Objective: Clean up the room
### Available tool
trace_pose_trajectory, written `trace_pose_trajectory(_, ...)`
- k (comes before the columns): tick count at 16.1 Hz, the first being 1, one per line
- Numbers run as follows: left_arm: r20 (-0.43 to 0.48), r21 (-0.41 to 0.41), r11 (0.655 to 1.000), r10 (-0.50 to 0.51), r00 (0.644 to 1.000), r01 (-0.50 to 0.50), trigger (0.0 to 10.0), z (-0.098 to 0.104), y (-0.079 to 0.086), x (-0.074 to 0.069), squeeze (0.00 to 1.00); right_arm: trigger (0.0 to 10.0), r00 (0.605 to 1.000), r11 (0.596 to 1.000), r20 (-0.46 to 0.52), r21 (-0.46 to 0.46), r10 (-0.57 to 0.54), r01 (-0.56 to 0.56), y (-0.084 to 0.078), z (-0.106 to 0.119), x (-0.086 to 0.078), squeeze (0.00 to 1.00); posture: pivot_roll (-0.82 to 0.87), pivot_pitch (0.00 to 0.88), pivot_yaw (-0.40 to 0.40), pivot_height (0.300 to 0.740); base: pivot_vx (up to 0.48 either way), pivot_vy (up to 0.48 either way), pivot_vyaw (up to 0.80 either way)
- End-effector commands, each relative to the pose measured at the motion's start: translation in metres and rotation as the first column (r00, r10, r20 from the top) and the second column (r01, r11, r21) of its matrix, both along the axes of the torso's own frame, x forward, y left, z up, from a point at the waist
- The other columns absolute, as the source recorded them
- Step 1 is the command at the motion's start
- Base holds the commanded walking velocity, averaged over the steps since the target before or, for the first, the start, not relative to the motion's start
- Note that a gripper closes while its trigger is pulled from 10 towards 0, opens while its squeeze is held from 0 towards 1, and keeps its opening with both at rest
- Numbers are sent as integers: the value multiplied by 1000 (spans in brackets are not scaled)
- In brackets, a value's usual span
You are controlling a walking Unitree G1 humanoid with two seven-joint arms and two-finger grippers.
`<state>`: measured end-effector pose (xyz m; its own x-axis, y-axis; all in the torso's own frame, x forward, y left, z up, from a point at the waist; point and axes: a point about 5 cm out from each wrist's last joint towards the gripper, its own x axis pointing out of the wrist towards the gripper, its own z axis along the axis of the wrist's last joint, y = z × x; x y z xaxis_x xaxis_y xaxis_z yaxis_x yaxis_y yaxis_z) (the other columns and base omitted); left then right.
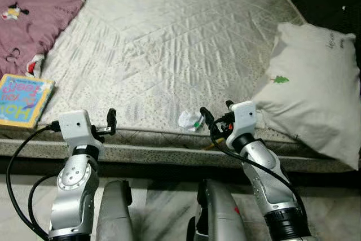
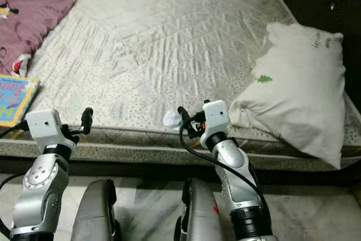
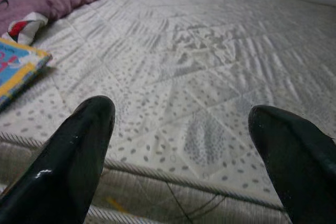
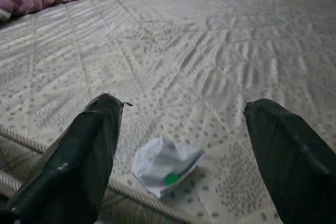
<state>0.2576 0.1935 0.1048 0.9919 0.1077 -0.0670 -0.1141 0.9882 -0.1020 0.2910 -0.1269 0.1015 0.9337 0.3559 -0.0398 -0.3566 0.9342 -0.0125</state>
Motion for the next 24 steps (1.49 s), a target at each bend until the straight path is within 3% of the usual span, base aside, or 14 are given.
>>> trace_pose_trajectory(1,-24,2,1000,-3,1000,3,10000,-3,0,-1,0,10000,1000,1000,-13,2,1,-1,-1,-1,-1,0,36,103,-98,542,0,0,0)
trace_pose_trajectory(9,-24,-5,1000,-16,1000,16,10000,-3,-2,0,0,10000,1000,1000,-13,-22,9,-9,1,-2,0,0,32,106,-99,532,0,0,188)
trace_pose_trajectory(24,8,-23,999,-42,999,42,10000,1,-5,1,0,10000,1000,1000,-29,-5,-5,5,0,-3,2,0,31,108,-99,532,258,0,50)
